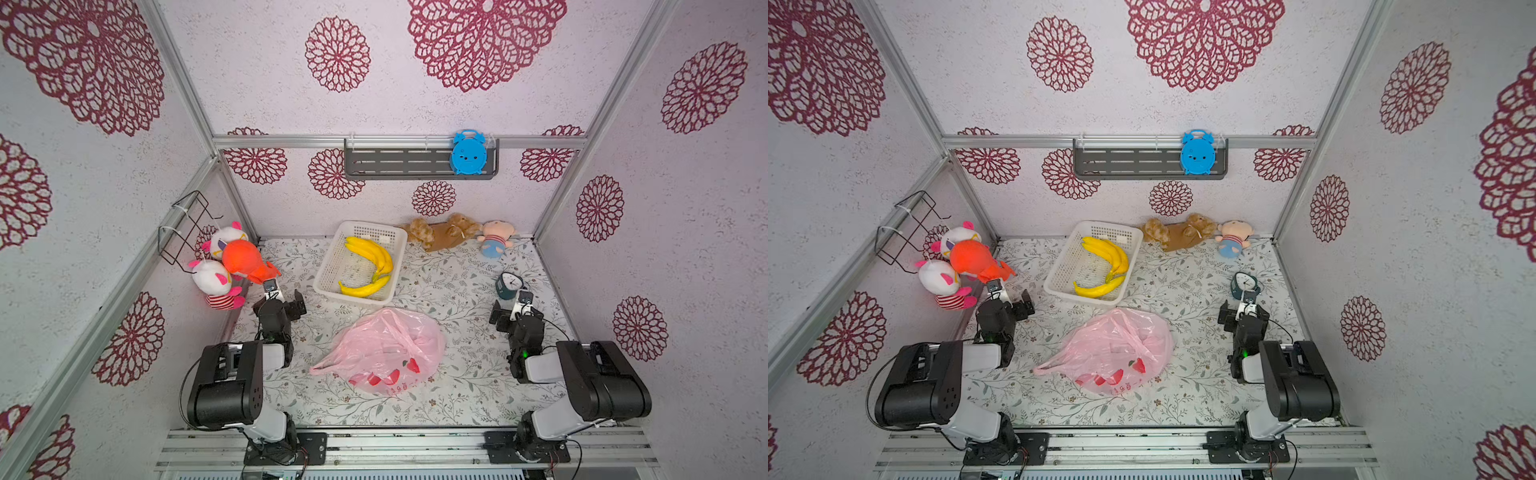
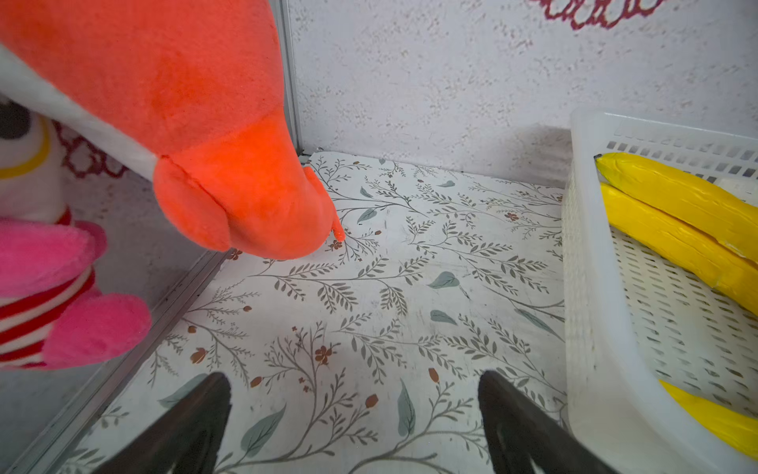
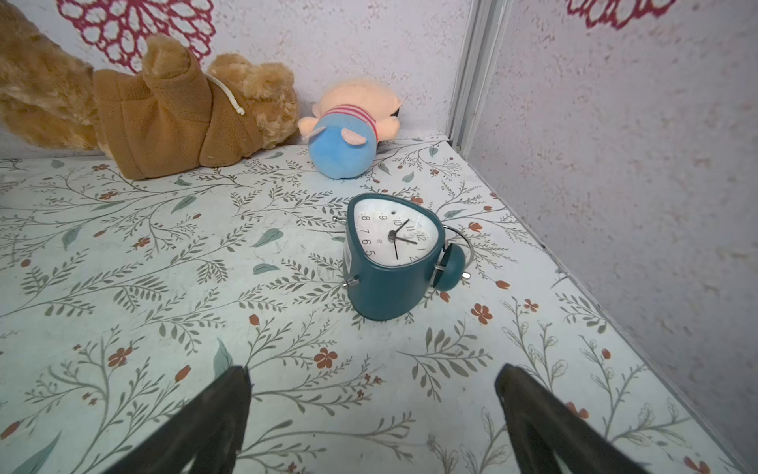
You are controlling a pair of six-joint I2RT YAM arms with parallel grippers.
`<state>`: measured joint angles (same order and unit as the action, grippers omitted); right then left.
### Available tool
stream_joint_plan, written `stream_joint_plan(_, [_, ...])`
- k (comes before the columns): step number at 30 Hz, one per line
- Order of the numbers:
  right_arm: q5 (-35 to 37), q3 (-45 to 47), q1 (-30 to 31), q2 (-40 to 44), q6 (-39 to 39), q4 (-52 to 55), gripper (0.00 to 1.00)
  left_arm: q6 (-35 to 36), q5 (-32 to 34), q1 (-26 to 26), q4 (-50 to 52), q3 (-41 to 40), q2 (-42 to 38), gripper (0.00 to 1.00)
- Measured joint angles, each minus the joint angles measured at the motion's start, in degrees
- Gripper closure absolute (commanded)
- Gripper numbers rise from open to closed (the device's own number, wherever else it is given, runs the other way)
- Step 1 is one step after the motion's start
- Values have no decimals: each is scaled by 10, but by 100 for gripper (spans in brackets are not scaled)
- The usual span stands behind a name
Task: Place the banana into a plastic bag & tie a knot
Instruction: Adjust the basket at the center of the board.
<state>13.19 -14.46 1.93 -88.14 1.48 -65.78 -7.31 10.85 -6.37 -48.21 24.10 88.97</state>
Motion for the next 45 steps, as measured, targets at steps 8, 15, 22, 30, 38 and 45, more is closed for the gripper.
stream_joint_plan(8, [0, 0, 0, 0, 0, 0, 1, -3, -14, -9, 0, 0, 0, 3])
stream_joint_plan(15, [0, 0, 0, 0, 0, 0, 1, -3, -16, -9, 0, 0, 0, 3])
stream_joint_plan(22, [0, 0, 0, 0, 0, 0, 1, -3, -16, -9, 0, 0, 0, 3])
stream_joint_plan(30, [0, 0, 0, 0, 0, 0, 1, 5, 17, 13, 42, 3, -32, 3])
stream_joint_plan(38, [10, -36, 23, 146, 10, 181, 1, -12, 131, 88, 208, 62, -214, 3])
stream_joint_plan(45, [-3, -85, 54, 330, 78, 357, 1, -114, 183, 126, 410, 137, -407, 3])
